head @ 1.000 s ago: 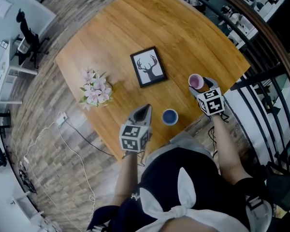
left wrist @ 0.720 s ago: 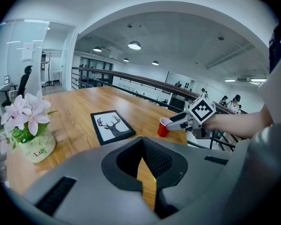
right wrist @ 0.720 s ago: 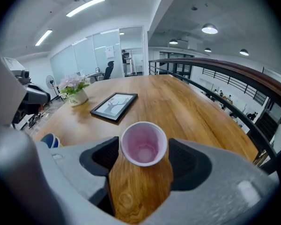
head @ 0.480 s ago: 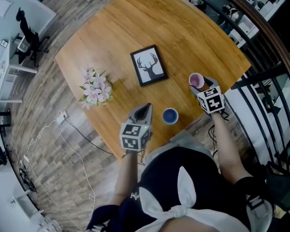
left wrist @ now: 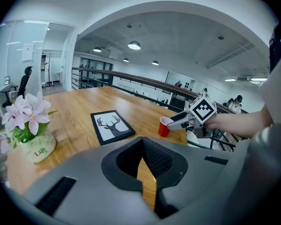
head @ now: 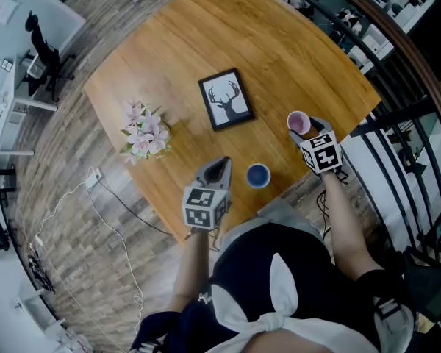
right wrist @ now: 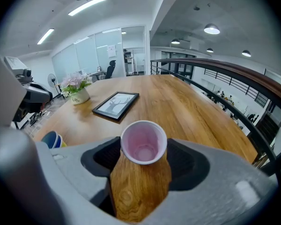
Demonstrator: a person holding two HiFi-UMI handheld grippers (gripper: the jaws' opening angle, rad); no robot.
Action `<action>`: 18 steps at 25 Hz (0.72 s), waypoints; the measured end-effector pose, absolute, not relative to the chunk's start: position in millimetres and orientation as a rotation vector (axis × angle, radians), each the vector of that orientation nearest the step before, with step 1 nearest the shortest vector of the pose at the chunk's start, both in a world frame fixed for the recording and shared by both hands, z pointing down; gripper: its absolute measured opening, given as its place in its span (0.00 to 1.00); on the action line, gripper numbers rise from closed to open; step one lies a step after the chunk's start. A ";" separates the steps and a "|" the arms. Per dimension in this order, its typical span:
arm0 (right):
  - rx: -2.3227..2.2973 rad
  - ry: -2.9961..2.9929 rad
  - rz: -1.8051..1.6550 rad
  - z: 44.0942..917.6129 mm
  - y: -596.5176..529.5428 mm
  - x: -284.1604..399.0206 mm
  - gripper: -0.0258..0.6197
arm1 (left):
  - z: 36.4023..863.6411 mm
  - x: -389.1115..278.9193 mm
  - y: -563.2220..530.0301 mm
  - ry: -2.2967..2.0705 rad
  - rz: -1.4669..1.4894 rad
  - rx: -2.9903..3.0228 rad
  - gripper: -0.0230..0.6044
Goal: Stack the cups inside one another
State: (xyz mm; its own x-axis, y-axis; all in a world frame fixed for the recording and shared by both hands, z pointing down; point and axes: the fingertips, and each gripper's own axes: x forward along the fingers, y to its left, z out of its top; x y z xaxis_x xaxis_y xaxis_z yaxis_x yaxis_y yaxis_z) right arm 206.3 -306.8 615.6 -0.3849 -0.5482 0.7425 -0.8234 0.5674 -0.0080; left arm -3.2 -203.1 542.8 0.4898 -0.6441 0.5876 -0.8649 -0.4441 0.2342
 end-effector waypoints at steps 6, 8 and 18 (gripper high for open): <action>1.101 -2.103 0.483 607.8 -304.5 205.2 0.52 | 541.3 -4.7 -199.7 -1.252 0.570 2.232 0.06; 1.109 -2.112 0.472 601.7 -304.4 204.4 0.52 | 539.8 -5.7 -197.8 -1.253 0.572 2.232 0.06; 1.170 -2.207 0.385 547.9 -303.3 198.2 0.52 | 536.2 -9.6 -190.5 -1.272 0.557 2.243 0.07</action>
State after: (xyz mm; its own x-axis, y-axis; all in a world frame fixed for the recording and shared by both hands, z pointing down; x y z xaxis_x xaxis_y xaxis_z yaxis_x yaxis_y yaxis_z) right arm 198.2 -303.3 547.9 -0.4281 -0.6468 0.6312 -0.8223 0.5686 0.0250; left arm -9.6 -190.5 536.2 0.4801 -0.6673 0.5694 -0.8711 -0.4394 0.2195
